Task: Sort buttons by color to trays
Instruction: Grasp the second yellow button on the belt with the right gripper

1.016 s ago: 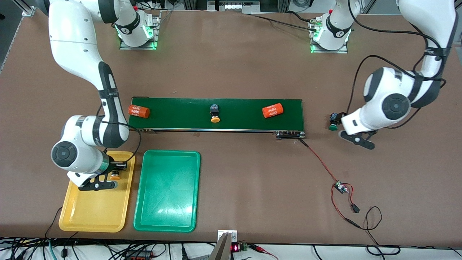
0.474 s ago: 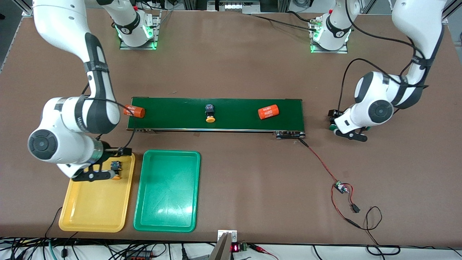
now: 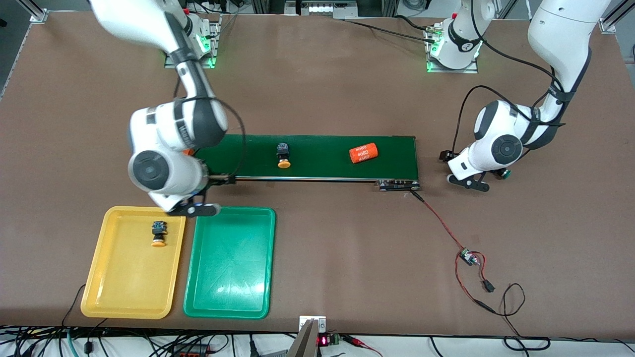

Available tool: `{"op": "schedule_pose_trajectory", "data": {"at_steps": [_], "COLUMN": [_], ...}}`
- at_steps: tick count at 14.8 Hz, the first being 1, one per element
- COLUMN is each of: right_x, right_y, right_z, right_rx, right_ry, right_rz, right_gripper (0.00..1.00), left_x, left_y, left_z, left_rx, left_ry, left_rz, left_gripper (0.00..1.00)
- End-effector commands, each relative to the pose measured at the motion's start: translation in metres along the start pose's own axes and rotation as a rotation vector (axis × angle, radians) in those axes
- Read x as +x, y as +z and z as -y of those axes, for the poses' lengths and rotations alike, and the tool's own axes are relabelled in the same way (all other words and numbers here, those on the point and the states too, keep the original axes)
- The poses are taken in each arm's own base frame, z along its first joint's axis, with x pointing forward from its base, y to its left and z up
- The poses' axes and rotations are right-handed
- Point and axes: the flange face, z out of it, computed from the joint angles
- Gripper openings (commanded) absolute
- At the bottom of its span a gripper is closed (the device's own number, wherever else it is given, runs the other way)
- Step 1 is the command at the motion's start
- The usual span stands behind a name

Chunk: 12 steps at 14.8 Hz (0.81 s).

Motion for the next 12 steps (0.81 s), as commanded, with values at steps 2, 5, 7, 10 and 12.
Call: {"op": "schedule_pose_trajectory", "data": {"at_steps": [2, 5, 7, 10, 12], "right_x": [-0.046, -0.071, -0.090, -0.098, -0.108], "right_y": [0.009, 0.021, 0.033, 0.065, 0.088], "right_z": [0.066, 0.104, 0.127, 0.129, 0.137], "right_rx": [-0.023, -0.041, -0.062, -0.080, -0.084], "right_ry": [0.007, 0.021, 0.040, 0.037, 0.020], "right_rz": [0.012, 0.019, 0.025, 0.031, 0.011], "right_gripper": [1.00, 1.00, 1.00, 1.00, 1.00], "left_x": [-0.001, 0.003, 0.011, 0.022, 0.023], "left_y": [-0.012, -0.044, -0.069, -0.110, -0.131], "left_z": [0.001, 0.004, 0.006, -0.015, -0.051], "left_rx": [-0.009, 0.014, 0.022, 0.029, -0.030], "left_ry": [-0.013, -0.020, -0.024, -0.003, -0.019], "left_rz": [-0.016, -0.032, -0.016, -0.004, 0.010], "left_gripper": [0.34, 0.23, 0.23, 0.23, 0.23]}}
